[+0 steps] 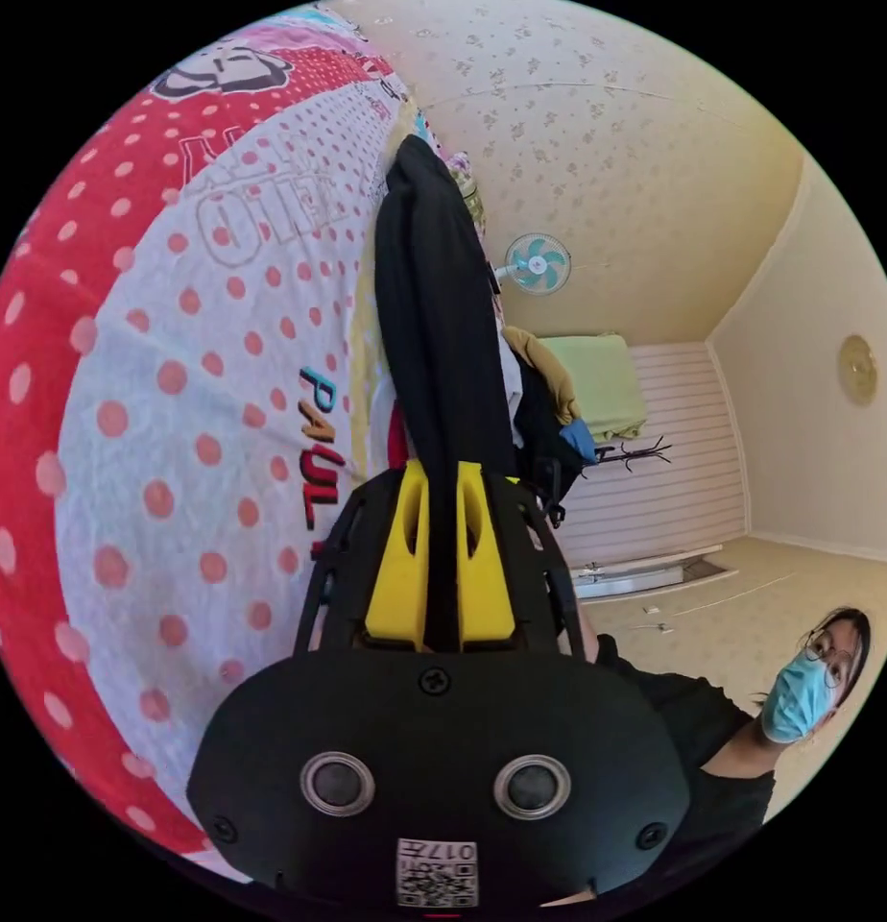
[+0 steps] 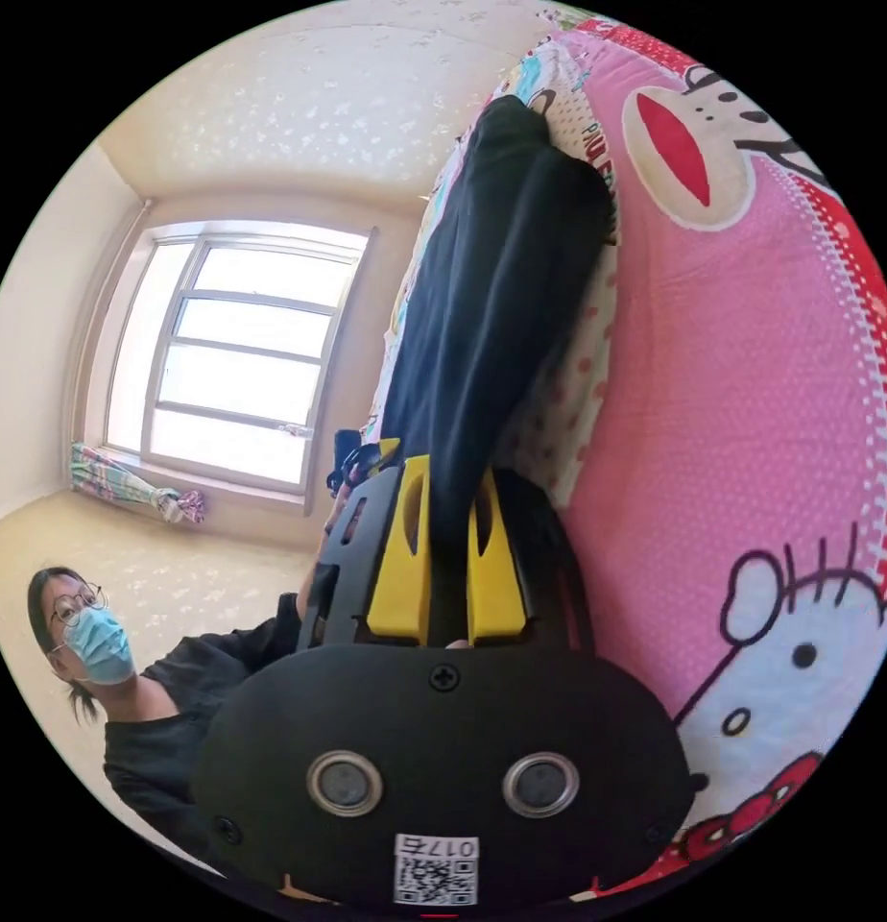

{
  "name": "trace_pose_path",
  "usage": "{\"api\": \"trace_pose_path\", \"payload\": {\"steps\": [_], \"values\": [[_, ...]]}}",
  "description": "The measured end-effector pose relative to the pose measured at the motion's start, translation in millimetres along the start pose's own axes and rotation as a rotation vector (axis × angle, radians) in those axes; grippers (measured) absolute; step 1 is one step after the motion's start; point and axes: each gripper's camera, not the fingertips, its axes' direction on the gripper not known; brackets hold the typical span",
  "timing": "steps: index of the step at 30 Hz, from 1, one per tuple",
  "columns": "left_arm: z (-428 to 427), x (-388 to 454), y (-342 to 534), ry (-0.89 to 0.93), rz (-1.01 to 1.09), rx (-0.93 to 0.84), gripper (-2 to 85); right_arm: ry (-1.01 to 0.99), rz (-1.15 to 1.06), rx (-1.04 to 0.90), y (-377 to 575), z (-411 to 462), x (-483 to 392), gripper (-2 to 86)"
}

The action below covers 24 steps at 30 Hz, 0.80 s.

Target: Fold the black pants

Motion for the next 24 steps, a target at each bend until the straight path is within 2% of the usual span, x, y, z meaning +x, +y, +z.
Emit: {"api": "trace_pose_path", "payload": {"steps": [5,8,11,17,20,24], "values": [[-26.5,32.6,115.1,0.315,0.145,-0.008,2.1,-0.270,-0.147,0.015,90.7,-30.0,-48.8,1.0],[-50.7,82.9,187.2,0.413,0.285,0.040,1.8,-0.374,-0.278,0.042,145.2,-48.5,-105.7,0.3],[-80.5,165.5,237.1,0.431,0.495,0.123,1.4,-0.380,-0.482,0.067,175.9,-68.0,-194.4,0.1],[-130.8,341.3,282.6,0.422,0.919,0.272,1.3,-0.319,-0.851,0.112,203.1,-107.2,-379.7,-0.2],[-142.5,409.4,302.0,0.372,1.002,0.365,1.5,-0.258,-0.920,0.157,209.3,-121.5,-444.0,-0.2],[-138.6,443.6,293.4,0.282,0.941,0.447,1.6,-0.118,-0.890,0.181,178.7,-124.5,-477.4,0.0]]}}
